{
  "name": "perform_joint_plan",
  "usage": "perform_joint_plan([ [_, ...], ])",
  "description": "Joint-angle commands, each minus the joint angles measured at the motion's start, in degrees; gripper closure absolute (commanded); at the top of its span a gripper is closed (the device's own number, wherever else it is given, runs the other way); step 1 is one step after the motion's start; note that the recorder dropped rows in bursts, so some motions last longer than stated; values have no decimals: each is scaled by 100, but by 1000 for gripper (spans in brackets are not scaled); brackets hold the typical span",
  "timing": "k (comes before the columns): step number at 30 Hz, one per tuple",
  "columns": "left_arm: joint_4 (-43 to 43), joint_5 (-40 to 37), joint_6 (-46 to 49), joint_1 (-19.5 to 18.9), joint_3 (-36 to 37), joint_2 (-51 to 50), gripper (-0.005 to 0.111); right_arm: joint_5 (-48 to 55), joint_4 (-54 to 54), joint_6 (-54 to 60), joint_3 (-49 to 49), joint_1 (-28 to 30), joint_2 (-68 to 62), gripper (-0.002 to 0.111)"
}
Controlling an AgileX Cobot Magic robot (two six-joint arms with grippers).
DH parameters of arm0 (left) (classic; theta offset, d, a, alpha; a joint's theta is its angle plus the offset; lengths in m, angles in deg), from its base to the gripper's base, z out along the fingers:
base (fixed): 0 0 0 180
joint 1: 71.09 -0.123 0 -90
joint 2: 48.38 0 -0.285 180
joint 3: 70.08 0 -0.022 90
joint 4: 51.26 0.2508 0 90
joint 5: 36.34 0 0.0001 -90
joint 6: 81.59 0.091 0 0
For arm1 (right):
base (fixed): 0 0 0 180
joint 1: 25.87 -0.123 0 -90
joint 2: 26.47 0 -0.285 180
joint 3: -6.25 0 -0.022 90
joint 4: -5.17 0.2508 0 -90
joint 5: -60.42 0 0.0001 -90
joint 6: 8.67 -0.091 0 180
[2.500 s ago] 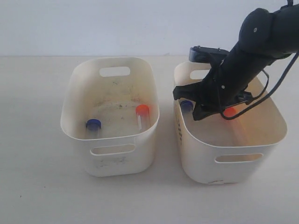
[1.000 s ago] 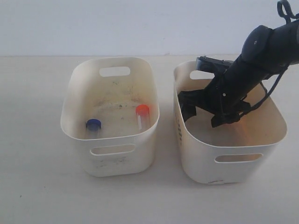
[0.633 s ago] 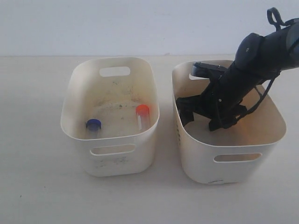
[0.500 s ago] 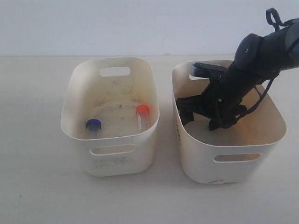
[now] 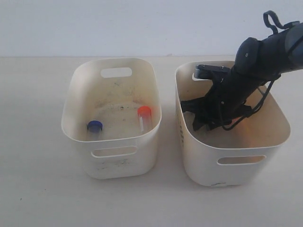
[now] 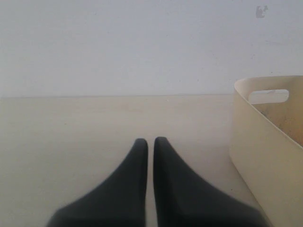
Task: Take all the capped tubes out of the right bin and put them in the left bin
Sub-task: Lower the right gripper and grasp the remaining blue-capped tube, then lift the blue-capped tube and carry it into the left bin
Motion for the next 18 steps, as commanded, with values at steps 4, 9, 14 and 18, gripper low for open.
perform_joint_plan([
  [4,-19,42,-24,41,-12,-20,103,148,-68,-12,64,-9,109,108],
  [9,-19,42,-24,41,-12,-20,103,212,-264,-12,27,-9,538,108],
  [14,-19,42,-24,41,-12,-20,103,295,-344,-48,27,-9,1084,108],
  [18,-19,42,-24,41,-12,-20,103,332,-344,-59,27,-9,1563,108],
])
